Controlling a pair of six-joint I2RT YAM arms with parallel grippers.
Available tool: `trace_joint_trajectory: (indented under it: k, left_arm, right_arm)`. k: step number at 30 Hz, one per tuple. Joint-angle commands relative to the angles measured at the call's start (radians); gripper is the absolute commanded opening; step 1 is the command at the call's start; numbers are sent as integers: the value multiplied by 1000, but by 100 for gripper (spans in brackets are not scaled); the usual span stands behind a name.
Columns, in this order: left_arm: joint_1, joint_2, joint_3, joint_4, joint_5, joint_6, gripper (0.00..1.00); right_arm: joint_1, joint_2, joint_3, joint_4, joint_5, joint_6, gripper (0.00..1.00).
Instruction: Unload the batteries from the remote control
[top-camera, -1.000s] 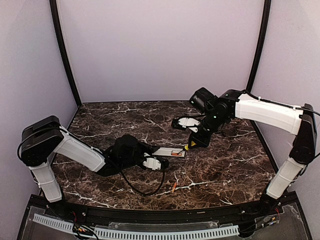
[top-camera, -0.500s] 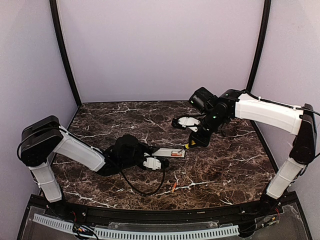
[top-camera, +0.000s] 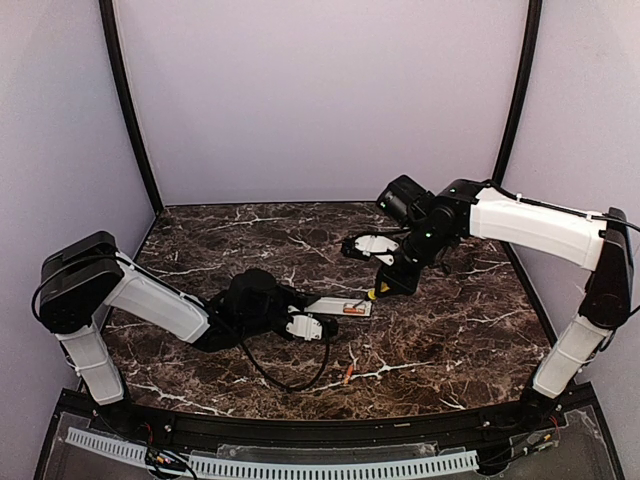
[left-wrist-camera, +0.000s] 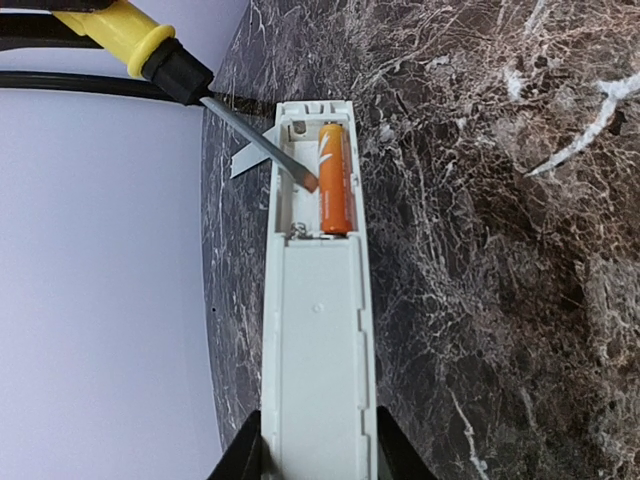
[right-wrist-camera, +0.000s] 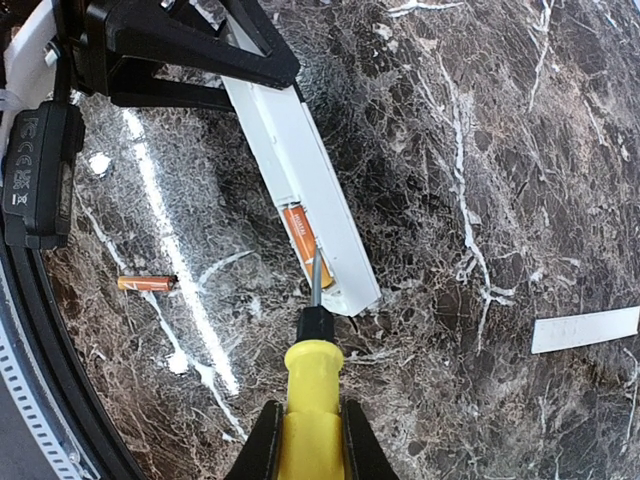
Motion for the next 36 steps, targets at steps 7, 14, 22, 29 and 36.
trace_joint_trajectory:
  k: [7, 14, 22, 29, 36]
  left_arm:
    - [-3, -65, -10, 34, 15, -3, 0]
    - [-3, -71, -3, 12, 25, -14, 0]
    - [-3, -66, 15, -35, 44, -21, 0]
    - [-2, -53, 24, -50, 56, -10, 0]
    - [-3, -28, 42, -70, 64, 6, 0]
  right_arm:
    - [16, 28, -20, -9, -18, -11, 0]
    - [36, 42, -14, -19, 17, -3, 0]
    - [71, 58, -13, -24, 73, -12, 0]
    - [91, 85, -6, -21, 83, -11, 0]
    - [116, 118, 17, -13, 105, -5, 0]
